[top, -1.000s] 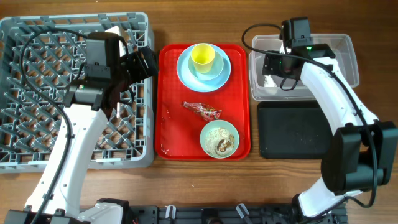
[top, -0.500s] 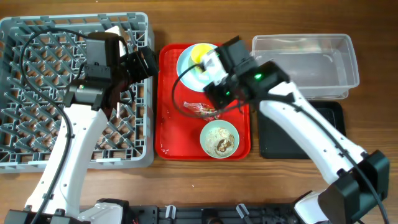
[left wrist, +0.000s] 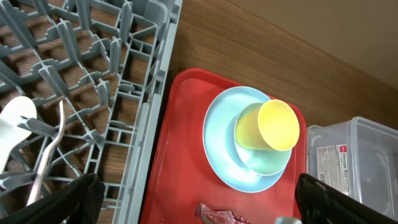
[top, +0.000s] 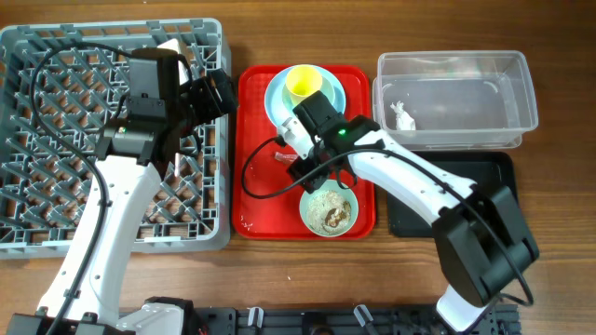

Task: Sort waste into correct bins and load items into the dishwasher rack
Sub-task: 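Return the right gripper to the tray and grasp the red wrapper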

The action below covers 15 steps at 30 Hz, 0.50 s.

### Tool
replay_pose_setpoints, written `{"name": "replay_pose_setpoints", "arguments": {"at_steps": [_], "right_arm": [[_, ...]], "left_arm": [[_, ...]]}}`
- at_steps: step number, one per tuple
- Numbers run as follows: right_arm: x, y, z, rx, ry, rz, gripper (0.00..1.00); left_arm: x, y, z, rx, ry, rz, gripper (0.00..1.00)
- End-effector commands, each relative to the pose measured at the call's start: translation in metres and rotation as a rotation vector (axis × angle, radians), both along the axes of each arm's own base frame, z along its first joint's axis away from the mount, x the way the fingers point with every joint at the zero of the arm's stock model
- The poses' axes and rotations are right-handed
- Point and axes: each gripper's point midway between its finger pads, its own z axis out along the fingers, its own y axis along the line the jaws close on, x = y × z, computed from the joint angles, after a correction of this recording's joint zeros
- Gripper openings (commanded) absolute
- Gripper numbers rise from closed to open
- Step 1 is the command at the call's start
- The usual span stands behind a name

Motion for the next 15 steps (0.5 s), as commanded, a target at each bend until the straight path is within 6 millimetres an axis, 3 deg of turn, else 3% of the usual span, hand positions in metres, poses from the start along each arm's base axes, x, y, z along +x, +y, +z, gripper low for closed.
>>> {"name": "replay_pose_setpoints", "arguments": {"at_steps": [1,5,9,12,14,15], "right_arm": [[0.001,0.005,-0.023,-0.012,0.006,0.051,0.69],[0.013,-0.009,-0.038,-0.107,-0.04,0.032,0.71],[0.011,-0.011,-0.051,-0.129,-0.025,0.056,0.71],[0.009,-0.012,-0.062,-0.144,-0.006,0.056,0.51],[0.009,-0.014,-0.062,-0.152,-0.007,0.055,0.24],[0.01,-0.013,-0.061,-0.149,-0.007,0.052,0.22]], "left_arm": [[-0.002,-0.002,0.003,-0.018,-0.006,-0.003,1.0],[-0.002,-0.002,0.003,-0.018,-0.006,-0.003,1.0],[-0.002,-0.002,0.003,-0.018,-0.006,-0.003,1.0],[-0.002,-0.002,0.003,-0.018,-0.006,-0.003,1.0],[-0.002,-0.002,0.003,-0.018,-0.006,-0.003,1.0],[-0.002,-0.002,0.003,-0.018,-0.006,-0.003,1.0]]}}
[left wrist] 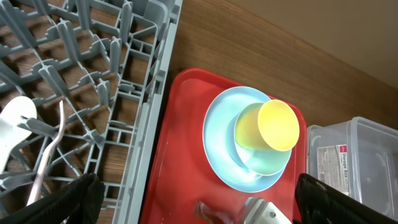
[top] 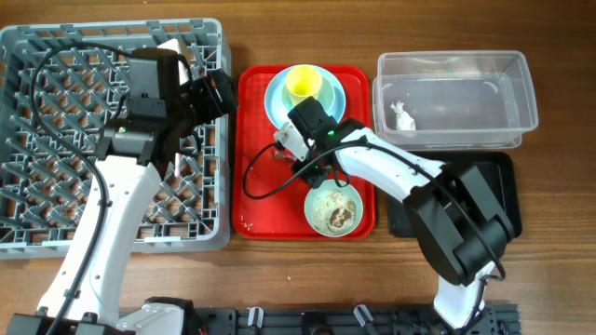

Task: Sort waste into correct bins and load items into the dishwasher rack
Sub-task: 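Return the right gripper to the tray and grasp the red wrapper, then carry the red wrapper to the clear bin and release it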

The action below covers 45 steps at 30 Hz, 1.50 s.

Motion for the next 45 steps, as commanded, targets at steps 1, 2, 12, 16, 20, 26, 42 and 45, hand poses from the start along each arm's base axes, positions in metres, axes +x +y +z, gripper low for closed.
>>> {"name": "replay_pose_setpoints", "arguments": {"at_steps": [1,2,12,16,20,26,42,45], "right_arm": [[-0.006,-0.004,-0.016,-0.035,0.03,0.007,0.17],[-0.004,-0.002,-0.013,-0.031,0.027,0.006,0.15],[0.061,0.0,0.124,0.17,-0.2,-0.303,0.04],[0.108,-0.093,0.165,0.117,-0.371,-0.63,0.04],[0.128,-0.178,0.158,0.066,-0.361,-0.813,0.04],[0.128,-0.244,0.122,0.032,-0.24,-0.947,0.04],[0.101,-0.249,0.124,-0.009,-0.145,-0.905,0.53],[0.079,-0.174,0.171,0.324,-0.037,-0.732,0.51]], "left_arm": [[-0.002,-0.002,0.003,-0.018,-0.006,-0.003,1.0],[-0.002,-0.002,0.003,-0.018,-0.006,-0.003,1.0],[-0.002,-0.002,0.003,-0.018,-0.006,-0.003,1.0],[-0.002,-0.002,0.003,-0.018,-0.006,-0.003,1.0],[-0.002,-0.002,0.003,-0.018,-0.006,-0.003,1.0],[-0.002,-0.002,0.003,-0.018,-0.006,-0.003,1.0],[-0.002,-0.002,0.003,-0.018,-0.006,-0.004,1.0],[-0.002,-0.002,0.003,-0.018,-0.006,-0.003,1.0]]}}
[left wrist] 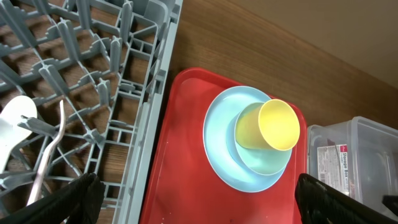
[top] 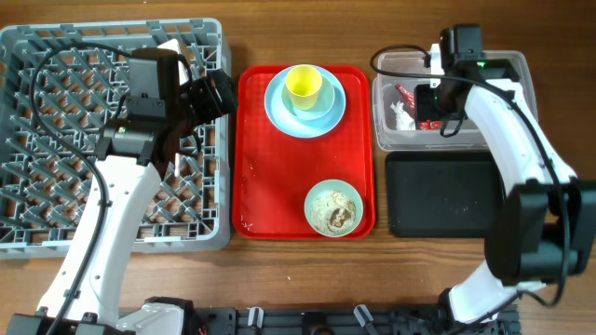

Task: Sort waste into correct bins and load items into the dishwasher rack
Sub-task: 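Carry the red wrapper to the clear bin and release it, then move the right gripper to the green rice bowl and grasp its rim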

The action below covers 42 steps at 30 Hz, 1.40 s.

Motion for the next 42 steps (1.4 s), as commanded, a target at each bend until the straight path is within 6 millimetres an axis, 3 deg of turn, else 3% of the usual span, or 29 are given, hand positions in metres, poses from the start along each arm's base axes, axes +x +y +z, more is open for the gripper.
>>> {"name": "replay_pose_setpoints", "arguments": {"at_steps": [1,4,7,9,13,16,19,22,27,29,38,42], "right_arm": [[-0.021,0.085,0.081,0.358,-0.131,0.226,0.5],[-0.059,0.129,0.109,0.424,-0.128,0.383,0.46],[-0.099,0.168,0.106,0.419,-0.041,0.505,0.45],[-0.125,0.184,0.083,0.307,0.038,0.554,0.44],[-0.161,0.188,0.041,0.182,0.178,0.392,0.39],[-0.19,0.192,0.011,0.166,0.277,0.315,0.3],[-0.204,0.195,-0.02,0.156,0.296,0.332,0.13],[-0.198,0.201,-0.044,0.183,0.238,0.354,0.11],[-0.178,0.194,-0.058,0.127,0.128,0.337,0.09],[-0.176,0.188,-0.062,0.095,0.122,0.327,0.04],[-0.169,0.18,-0.079,0.022,0.123,0.307,0.05],[-0.149,0.174,-0.081,-0.047,0.039,0.279,0.06]], "left_arm": [[-0.001,-0.002,0.004,-0.018,-0.008,-0.003,1.0],[-0.001,-0.002,0.004,-0.018,-0.008,-0.003,1.0],[-0.001,-0.002,0.004,-0.018,-0.008,-0.003,1.0],[-0.001,-0.002,0.004,-0.018,-0.008,-0.003,1.0],[-0.001,-0.002,0.004,-0.018,-0.008,-0.003,1.0],[-0.001,-0.002,0.004,-0.018,-0.008,-0.003,1.0],[-0.001,-0.002,0.004,-0.018,-0.008,-0.003,1.0],[-0.001,-0.002,0.004,-0.018,-0.008,-0.003,1.0],[-0.001,-0.002,0.004,-0.018,-0.008,-0.003,1.0],[-0.001,-0.002,0.004,-0.018,-0.008,-0.003,1.0],[-0.001,-0.002,0.004,-0.018,-0.008,-0.003,1.0],[-0.001,-0.002,0.004,-0.018,-0.008,-0.003,1.0]]}}
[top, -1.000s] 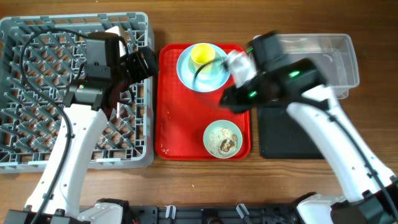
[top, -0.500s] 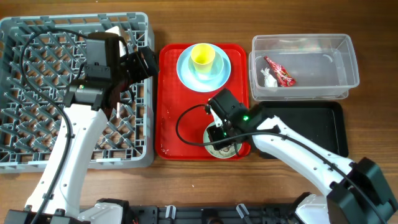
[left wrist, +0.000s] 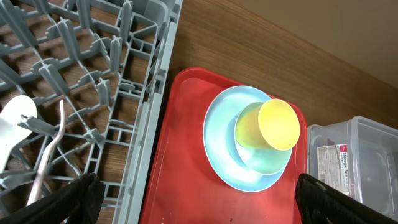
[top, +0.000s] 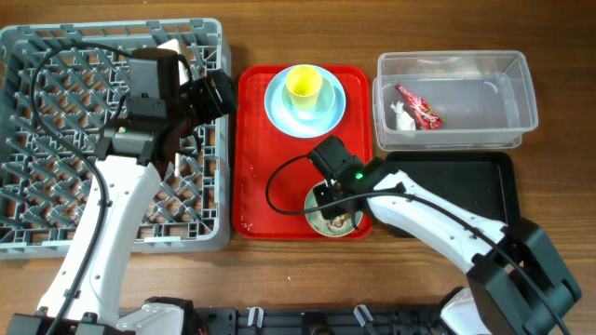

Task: Sort waste into correct bins and load items into the dishwasher rack
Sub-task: 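Move the right gripper to the green rice bowl and grasp its rim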

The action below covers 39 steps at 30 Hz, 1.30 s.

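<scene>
On the red tray [top: 256, 186] a yellow cup [top: 304, 86] stands in a green bowl on a blue plate [top: 279, 112]. At the tray's near end is a bowl of food scraps [top: 346, 221]. My right gripper [top: 331, 207] hangs right over this bowl, and its fingers are hidden under the wrist. The left gripper [top: 216, 93] stays open at the right edge of the grey dish rack [top: 56, 121]. Nothing is between its fingers [left wrist: 84, 193]. In the clear bin [top: 453, 58] lie a red wrapper [top: 419, 104] and a white tissue [top: 400, 116].
A black tray [top: 456, 195] lies on the table in front of the clear bin. In the rack lie a white utensil [left wrist: 15, 121] and a metal utensil [left wrist: 48, 152]. The right arm's cable loops over the red tray.
My right gripper has moved from over the clear bin to the scrap bowl on the red tray. The red wrapper lies in the bin, free of the gripper. The left arm is unchanged.
At first my right gripper was down at a red wrapper in the middle of the tray, and still there a moment later. Then it was over the clear bin with the wrapper, and the tray's middle was bare. Now the wrapper rests in the bin and the gripper is at the bowl.
</scene>
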### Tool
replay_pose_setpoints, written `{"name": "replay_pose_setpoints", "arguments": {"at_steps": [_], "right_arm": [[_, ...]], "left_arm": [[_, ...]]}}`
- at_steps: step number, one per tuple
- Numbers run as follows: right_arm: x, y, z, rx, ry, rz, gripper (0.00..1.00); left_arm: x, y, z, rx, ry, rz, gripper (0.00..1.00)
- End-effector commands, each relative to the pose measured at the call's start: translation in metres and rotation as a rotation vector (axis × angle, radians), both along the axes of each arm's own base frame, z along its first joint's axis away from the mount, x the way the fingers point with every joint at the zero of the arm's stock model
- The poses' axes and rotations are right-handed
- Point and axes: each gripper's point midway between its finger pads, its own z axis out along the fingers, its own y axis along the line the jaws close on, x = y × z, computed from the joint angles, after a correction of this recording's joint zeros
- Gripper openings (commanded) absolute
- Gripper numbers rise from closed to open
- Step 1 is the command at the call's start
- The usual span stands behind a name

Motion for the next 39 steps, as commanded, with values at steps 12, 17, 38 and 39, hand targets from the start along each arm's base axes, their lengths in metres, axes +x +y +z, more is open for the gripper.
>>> {"name": "replay_pose_setpoints", "arguments": {"at_steps": [12,17,38,39], "right_arm": [[0.057,-0.025,0.011,-0.127,-0.275,-0.115,0.06],[0.087,-0.032,0.021,-0.068,-0.351,-0.192,0.06],[-0.016,0.026,0.044,0.208,-0.024,0.281,0.36],[-0.016,0.029,0.041,0.197,-0.036,0.292,0.36]], "left_arm": [[-0.001,-0.002,0.004,-0.018,-0.008,-0.003,1.0],[-0.001,-0.002,0.004,-0.018,-0.008,-0.003,1.0],[-0.001,-0.002,0.004,-0.018,-0.008,-0.003,1.0],[-0.001,-0.002,0.004,-0.018,-0.008,-0.003,1.0]]}}
